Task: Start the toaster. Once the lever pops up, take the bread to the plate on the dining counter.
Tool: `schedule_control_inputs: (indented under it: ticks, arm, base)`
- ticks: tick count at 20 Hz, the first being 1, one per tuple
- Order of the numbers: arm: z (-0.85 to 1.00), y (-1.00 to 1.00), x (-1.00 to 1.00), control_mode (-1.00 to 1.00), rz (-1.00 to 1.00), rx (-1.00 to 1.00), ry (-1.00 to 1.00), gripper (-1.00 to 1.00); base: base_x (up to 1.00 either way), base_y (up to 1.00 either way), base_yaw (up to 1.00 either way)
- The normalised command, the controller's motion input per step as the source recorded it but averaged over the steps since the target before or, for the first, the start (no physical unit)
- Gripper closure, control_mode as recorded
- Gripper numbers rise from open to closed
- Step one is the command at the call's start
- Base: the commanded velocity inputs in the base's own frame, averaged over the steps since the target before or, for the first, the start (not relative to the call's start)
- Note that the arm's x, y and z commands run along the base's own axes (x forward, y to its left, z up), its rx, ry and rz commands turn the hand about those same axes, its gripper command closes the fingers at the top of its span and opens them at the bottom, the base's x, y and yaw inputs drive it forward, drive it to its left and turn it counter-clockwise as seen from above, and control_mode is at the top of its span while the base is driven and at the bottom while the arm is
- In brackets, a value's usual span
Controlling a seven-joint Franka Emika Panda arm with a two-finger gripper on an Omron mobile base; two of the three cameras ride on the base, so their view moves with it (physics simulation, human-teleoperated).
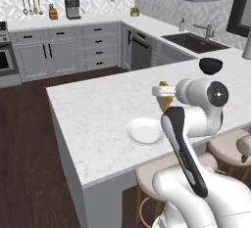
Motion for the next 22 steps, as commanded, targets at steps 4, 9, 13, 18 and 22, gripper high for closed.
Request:
schedule_control_inputs:
  ticks: [4,9,13,18,22]
  arm:
    - [0.0,0.0,0.0,1.0,0.0,0.0,0.0,1.0]
    - [0.0,0.0,0.0,1.0,0.0,0.0,0.0,1.0]
    - [0.0,0.0,0.0,-1.0,0.0,0.0,0.0,1.0]
    - [0.0,0.0,0.0,-1.0,0.0,0.0,0.0,1.0]
    - [-0.06,0.0,-0.06,-1.0,0.0,-0.03,0.01,1.0]
  base:
    - [0.0,0.0,0.0]
    - [0.0,0.0,0.0]
    - [0.0,0.0,0.0]
    - [0.0,0.0,0.0]
    - [0.0,0.0,0.0]
